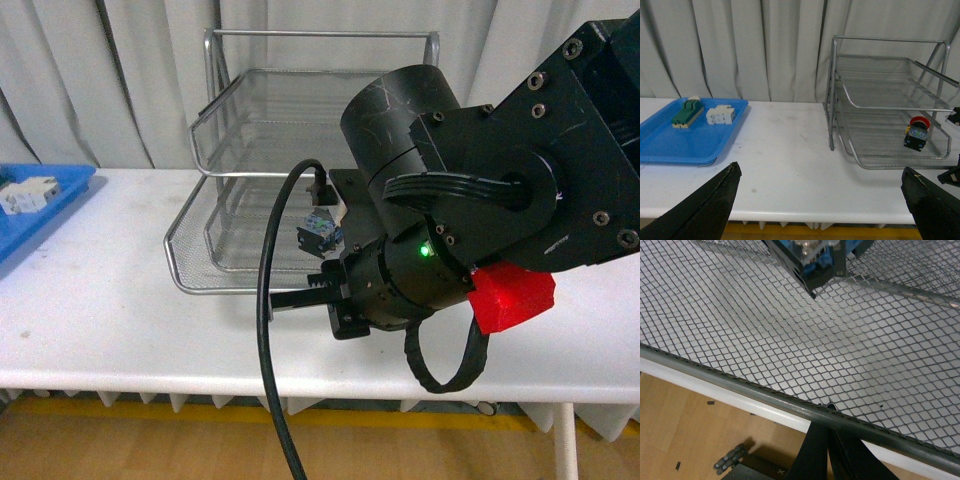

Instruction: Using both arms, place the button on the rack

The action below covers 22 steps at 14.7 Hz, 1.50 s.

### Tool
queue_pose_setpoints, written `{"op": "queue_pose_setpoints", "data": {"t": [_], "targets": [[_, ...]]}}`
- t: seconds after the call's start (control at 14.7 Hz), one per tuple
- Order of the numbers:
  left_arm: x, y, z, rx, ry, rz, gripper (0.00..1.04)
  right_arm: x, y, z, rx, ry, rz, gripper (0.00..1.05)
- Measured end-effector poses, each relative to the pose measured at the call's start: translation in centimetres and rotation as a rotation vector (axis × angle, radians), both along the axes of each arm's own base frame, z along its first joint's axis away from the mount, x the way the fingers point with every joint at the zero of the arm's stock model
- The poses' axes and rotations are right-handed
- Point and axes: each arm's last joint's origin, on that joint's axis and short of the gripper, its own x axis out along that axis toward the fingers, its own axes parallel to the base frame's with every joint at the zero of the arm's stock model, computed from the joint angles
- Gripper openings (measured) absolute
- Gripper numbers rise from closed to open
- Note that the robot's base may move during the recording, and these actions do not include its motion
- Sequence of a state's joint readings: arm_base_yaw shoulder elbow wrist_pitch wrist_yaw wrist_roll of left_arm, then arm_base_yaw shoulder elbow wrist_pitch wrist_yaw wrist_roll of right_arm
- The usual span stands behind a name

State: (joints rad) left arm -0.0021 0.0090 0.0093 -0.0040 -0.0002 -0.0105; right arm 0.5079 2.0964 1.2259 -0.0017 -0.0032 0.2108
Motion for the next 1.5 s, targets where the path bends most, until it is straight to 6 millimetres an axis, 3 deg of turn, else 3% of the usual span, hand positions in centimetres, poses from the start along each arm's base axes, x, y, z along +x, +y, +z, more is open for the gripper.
{"op": "queue_pose_setpoints", "data": {"t": [0.41,0.75,1.02,1.5], "targets": [[0.0,0.0,0.0,0.0,0.0,0.0,0.98,1.3,-1.1,-0.7,-0.01,0.026,-0.027,0.02],[0.0,0.0,0.0,0.0,0.0,0.0,0.98,4.2,-2.3,1.7,0.018,-0.085,-0.066,0.02],[0.0,0.0,0.0,0.0,0.0,0.0,0.98,5.6,-2.6,1.3,0.012,-0.063,-0.072,0.02],[0.0,0.0,0.0,0.0,0.0,0.0,0.98,8.2,-3.9,2.4,0.022,-0.11,-0.115,0.02]]}}
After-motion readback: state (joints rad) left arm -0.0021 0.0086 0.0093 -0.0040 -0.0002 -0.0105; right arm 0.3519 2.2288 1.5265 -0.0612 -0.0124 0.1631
